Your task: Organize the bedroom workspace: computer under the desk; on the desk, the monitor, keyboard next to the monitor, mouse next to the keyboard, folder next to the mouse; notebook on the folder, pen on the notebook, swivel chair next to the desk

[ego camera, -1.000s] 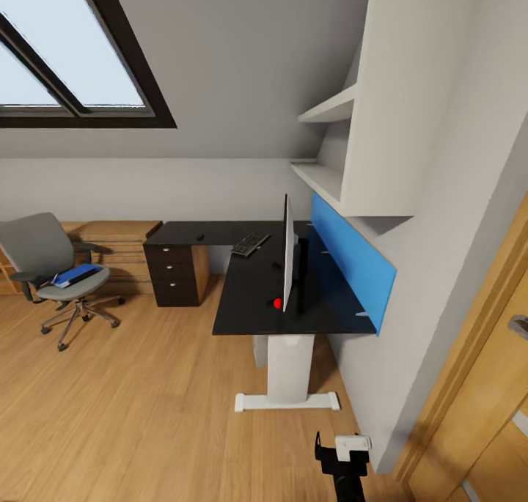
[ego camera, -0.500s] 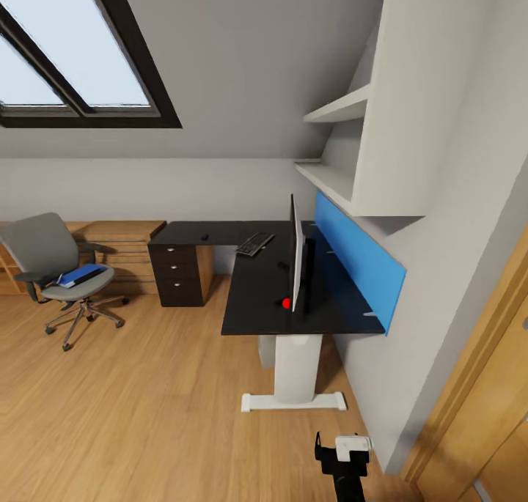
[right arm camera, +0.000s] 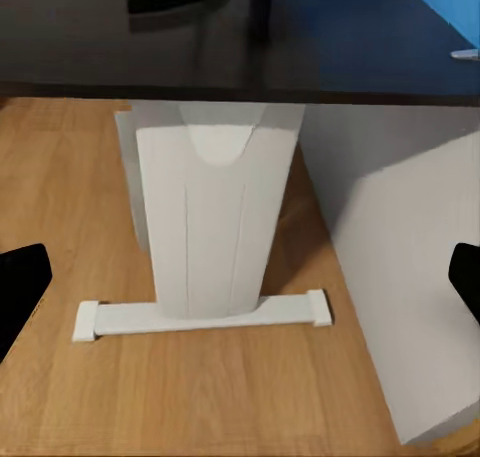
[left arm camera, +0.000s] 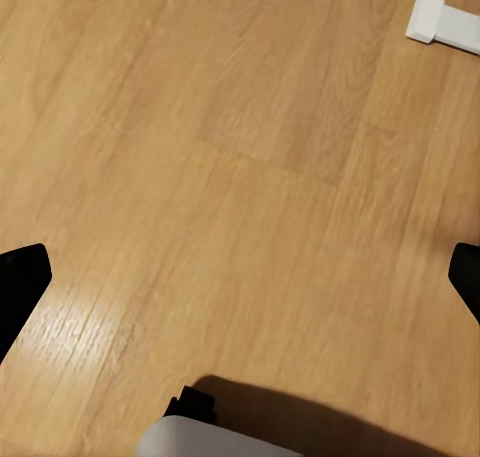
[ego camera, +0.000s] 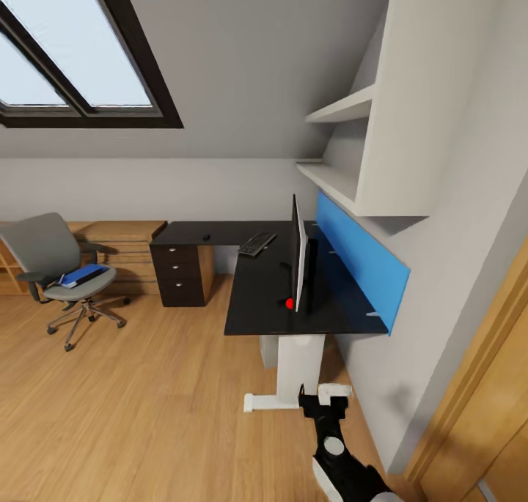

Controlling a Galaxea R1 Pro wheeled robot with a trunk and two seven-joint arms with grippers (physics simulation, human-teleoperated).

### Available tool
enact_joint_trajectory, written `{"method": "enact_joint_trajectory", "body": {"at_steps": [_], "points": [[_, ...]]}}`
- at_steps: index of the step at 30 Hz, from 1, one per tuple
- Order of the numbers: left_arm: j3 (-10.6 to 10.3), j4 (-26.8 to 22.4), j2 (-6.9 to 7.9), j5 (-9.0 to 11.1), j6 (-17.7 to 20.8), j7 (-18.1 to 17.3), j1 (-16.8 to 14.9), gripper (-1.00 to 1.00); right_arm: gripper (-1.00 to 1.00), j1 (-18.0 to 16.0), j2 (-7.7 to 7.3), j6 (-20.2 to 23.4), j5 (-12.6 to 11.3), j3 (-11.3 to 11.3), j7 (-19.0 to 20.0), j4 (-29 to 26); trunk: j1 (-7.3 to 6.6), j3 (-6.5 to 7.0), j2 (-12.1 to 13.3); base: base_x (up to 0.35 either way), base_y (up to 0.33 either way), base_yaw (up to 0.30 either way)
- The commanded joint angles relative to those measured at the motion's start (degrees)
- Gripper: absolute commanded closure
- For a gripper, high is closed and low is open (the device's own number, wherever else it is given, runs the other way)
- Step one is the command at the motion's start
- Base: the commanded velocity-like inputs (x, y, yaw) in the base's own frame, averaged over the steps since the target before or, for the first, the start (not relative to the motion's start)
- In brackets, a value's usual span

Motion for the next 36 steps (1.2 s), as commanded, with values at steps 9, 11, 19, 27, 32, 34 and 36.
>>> {"method": "enact_joint_trajectory", "body": {"at_steps": [9,11,19,27,32,34,36], "points": [[-0.1,0.0,-0.01,0.1,-0.1,0.2,0.0,-1.0,-1.0,-0.1,-0.33,17.8,-0.4,-0.1,-0.4,-22.8,0.03,-0.12,-0.1,0.0,0.0,0.0],[-0.1,0.0,-0.01,0.1,-0.1,0.2,0.0,-1.0,-1.0,0.0,-0.36,17.7,-0.5,-0.2,-0.4,-24.7,0.03,-0.12,-0.1,0.0,0.0,0.0],[-0.1,0.0,-0.01,0.1,-0.1,0.3,0.0,-1.0,-1.0,0.2,-0.3,10.9,-0.4,-0.1,-0.4,-22.4,0.03,-0.12,-0.1,0.0,0.0,0.0],[-0.1,0.0,-0.09,0.1,-0.1,0.3,0.0,-1.0,-1.0,0.2,-0.31,9.6,0.1,0.0,-1.2,-35.1,0.03,-0.12,-0.1,0.0,0.0,0.0],[-0.1,0.0,-0.15,0.1,-0.1,0.2,0.0,-1.0,-1.0,0.2,-0.35,9.4,0.1,0.0,-3.2,-35.5,0.03,-0.12,-0.1,0.023,0.0,0.0],[-0.1,0.0,-0.17,0.1,-0.1,0.2,0.0,-1.0,-1.0,0.2,-0.37,9.3,0.1,0.0,-3.4,-35.1,0.03,-0.12,-0.1,0.142,0.0,0.0],[-0.1,0.0,-0.17,0.1,-0.1,0.2,0.0,-1.0,-1.0,0.2,-0.38,9.2,0.1,0.0,-3.4,-34.9,0.03,-0.12,-0.1,0.222,0.0,0.0]]}}
